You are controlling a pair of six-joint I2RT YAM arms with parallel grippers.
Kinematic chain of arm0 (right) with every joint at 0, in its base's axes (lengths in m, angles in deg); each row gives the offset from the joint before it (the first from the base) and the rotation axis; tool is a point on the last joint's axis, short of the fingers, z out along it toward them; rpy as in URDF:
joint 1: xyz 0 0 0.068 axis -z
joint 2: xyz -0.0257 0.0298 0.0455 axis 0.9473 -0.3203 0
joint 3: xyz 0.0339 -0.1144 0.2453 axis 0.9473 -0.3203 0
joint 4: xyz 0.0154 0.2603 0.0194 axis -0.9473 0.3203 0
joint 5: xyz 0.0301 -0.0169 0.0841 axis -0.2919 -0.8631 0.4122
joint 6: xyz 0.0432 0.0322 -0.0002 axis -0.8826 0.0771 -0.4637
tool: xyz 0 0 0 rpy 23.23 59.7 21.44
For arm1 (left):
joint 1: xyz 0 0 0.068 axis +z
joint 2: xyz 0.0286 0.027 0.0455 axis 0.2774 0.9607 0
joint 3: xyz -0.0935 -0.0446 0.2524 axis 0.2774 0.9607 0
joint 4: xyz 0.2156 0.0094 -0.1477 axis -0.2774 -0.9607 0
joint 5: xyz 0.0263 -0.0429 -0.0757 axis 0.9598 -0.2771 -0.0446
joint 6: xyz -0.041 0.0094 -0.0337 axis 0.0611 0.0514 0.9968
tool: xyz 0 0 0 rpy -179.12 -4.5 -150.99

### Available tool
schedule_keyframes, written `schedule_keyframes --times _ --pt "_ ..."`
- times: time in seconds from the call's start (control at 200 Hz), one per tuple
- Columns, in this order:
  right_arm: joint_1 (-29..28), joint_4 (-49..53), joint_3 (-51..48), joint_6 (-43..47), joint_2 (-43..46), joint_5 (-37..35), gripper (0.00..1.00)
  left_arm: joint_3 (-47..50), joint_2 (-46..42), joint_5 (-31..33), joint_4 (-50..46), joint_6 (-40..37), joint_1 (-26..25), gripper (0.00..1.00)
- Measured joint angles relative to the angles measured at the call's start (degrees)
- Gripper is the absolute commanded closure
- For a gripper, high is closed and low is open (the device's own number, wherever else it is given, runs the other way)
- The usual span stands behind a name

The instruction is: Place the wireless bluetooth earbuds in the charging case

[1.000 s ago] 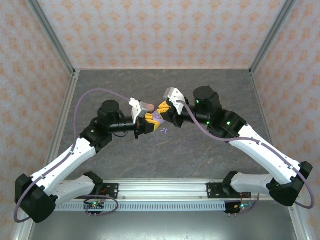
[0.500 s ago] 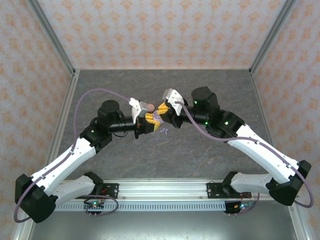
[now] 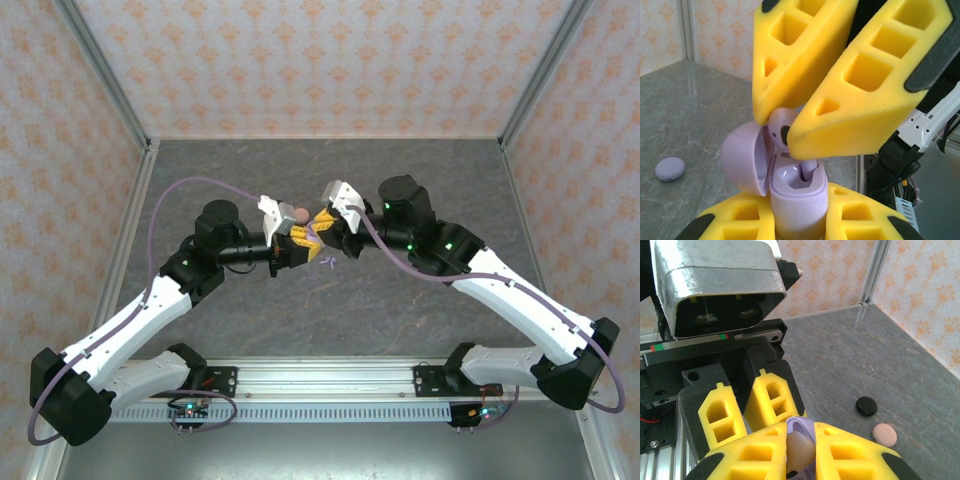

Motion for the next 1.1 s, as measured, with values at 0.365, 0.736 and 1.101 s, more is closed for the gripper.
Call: schedule_keyframes --times 0.365,0.736,1.101 --pt "-0.1 0.2 0.2 -0.2 -0.9 2.9 0.69 0.0 0.0 0.0 0.6 0.7 0.0 1.0" --pt "-0.3 2.4 6.8 -4.1 -2.0 4.4 0.39 0.0 -0.3 0.6 1.5 1.3 0.0 1.0" --pt "12.7 3.5 9.5 -19.0 -0.8 -4.2 0.32 0.0 -3.4 3.8 1.4 0.8 0.0 1.0"
